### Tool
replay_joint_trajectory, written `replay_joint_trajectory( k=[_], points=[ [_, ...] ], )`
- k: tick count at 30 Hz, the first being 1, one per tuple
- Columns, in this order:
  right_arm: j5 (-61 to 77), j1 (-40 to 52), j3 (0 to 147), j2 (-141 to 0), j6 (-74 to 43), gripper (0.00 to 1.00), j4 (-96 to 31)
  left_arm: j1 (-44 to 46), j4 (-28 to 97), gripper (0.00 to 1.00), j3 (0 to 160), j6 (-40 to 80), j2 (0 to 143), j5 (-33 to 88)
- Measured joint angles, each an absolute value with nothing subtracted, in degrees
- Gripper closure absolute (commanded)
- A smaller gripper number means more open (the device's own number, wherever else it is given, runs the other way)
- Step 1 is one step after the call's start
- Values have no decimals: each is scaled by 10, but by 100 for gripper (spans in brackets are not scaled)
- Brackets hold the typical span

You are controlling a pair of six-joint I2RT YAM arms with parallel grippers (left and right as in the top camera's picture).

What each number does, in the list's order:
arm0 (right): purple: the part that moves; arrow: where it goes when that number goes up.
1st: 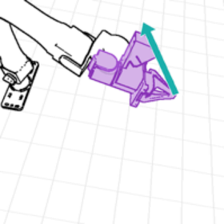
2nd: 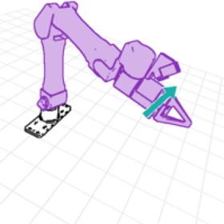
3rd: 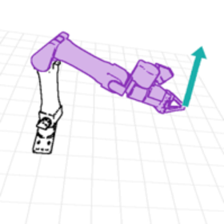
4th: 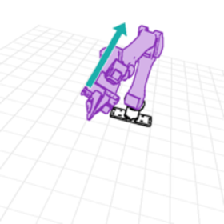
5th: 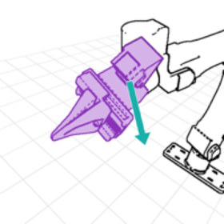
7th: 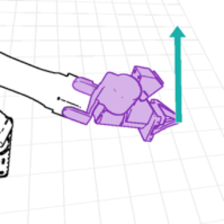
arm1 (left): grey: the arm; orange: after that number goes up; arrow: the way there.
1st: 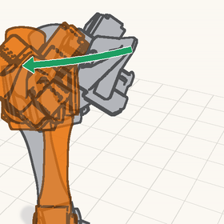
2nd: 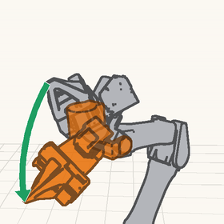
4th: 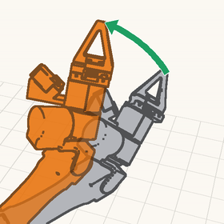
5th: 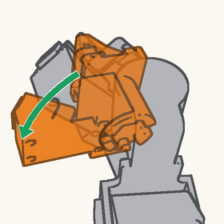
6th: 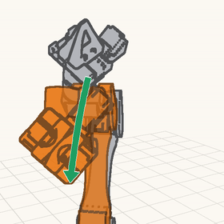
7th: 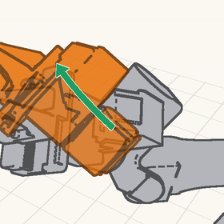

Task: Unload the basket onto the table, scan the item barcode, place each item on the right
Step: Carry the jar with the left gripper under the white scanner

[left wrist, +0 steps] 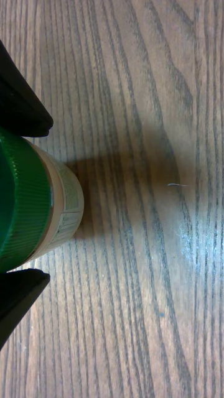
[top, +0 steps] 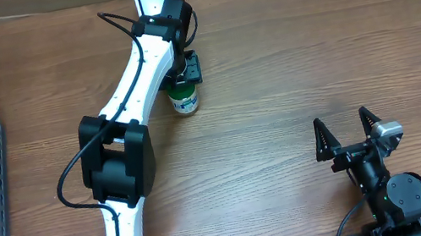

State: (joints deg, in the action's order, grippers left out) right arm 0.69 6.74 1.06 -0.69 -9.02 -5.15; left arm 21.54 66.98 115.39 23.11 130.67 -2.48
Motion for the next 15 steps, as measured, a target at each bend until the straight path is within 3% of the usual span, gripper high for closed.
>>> replay_joint_trajectory(
  k=[15],
  points=[
    [7,67,11,-7,-90,0,-52,258,634,68,1129,237,1306,-33]
  ],
)
